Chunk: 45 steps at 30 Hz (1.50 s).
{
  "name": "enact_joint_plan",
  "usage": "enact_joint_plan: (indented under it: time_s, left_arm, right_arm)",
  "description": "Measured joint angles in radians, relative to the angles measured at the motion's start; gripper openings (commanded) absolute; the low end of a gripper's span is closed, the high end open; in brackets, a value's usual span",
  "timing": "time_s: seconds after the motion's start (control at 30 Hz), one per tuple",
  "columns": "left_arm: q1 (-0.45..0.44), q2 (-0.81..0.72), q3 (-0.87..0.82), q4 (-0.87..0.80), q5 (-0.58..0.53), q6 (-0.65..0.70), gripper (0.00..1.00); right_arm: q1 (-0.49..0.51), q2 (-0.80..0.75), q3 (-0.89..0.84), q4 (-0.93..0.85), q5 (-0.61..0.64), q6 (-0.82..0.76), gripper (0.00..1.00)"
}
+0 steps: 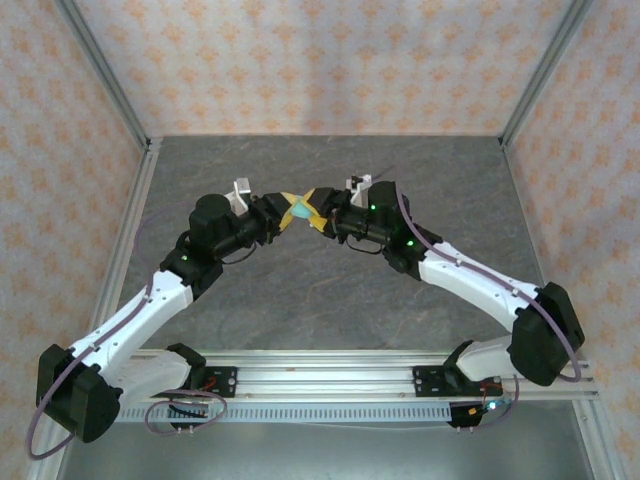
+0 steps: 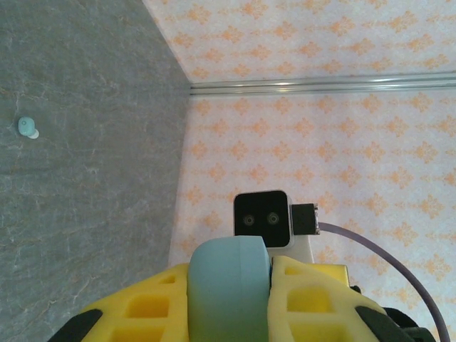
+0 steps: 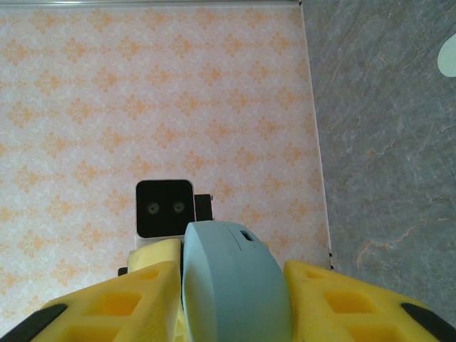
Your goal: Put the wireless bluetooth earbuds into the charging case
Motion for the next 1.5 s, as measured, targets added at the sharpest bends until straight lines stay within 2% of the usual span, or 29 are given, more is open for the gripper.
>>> enact_joint_plan:
  time_s: [0.1, 0.27, 0.33, 0.4, 0.5, 0.67, 0.83, 1.03, 1.13, 1.27, 1.5]
  left_arm:
    - [0.000, 0.000, -0.003, 0.000, -0.008, -0.004, 0.13]
    - [0.000, -0.004, -0.007, 0.004, -0.037, -0.026, 0.16]
    - [0.000, -0.007, -0.008, 0.008, -0.041, -0.026, 0.29]
    - [0.000, -0.011, -0.008, 0.006, -0.042, -0.010, 0.50]
    - [0.000, -0.024, 0.003, -0.050, -0.040, 0.076, 0.69]
    - [0.004, -0.050, 0.126, -0.234, -0.025, 0.360, 0.80]
    - [0.009, -0.169, 0.191, -0.280, 0.050, 0.711, 0.83]
    - [0.008, -0.271, 0.187, -0.302, 0.170, 1.110, 0.82]
    - [0.008, -0.284, 0.170, -0.316, 0.206, 1.253, 0.80]
    - [0.008, -0.271, 0.101, -0.261, 0.273, 1.339, 0.76]
    - [0.005, -0.133, 0.071, -0.098, 0.376, 1.332, 0.70]
  right_arm:
    - [0.000, 0.015, 0.000, 0.019, -0.008, 0.007, 0.35]
    - [-0.002, 0.028, 0.000, 0.042, -0.010, 0.026, 0.20]
    - [-0.002, 0.029, 0.000, 0.046, -0.011, 0.033, 0.17]
    - [-0.002, 0.029, 0.000, 0.049, -0.015, 0.032, 0.15]
    - [-0.007, 0.029, 0.000, 0.049, -0.037, 0.031, 0.13]
    - [-0.087, 0.026, 0.027, -0.018, -0.129, -0.008, 0.13]
    - [-0.185, 0.005, 0.128, -0.230, -0.242, -0.135, 0.13]
    - [-0.192, -0.035, 0.220, -0.378, -0.394, -0.251, 0.13]
    - [-0.192, -0.050, 0.228, -0.415, -0.455, -0.273, 0.13]
    - [-0.192, -0.063, 0.231, -0.448, -0.514, -0.286, 0.13]
    - [-0.192, -0.096, 0.233, -0.463, -0.560, -0.290, 0.15]
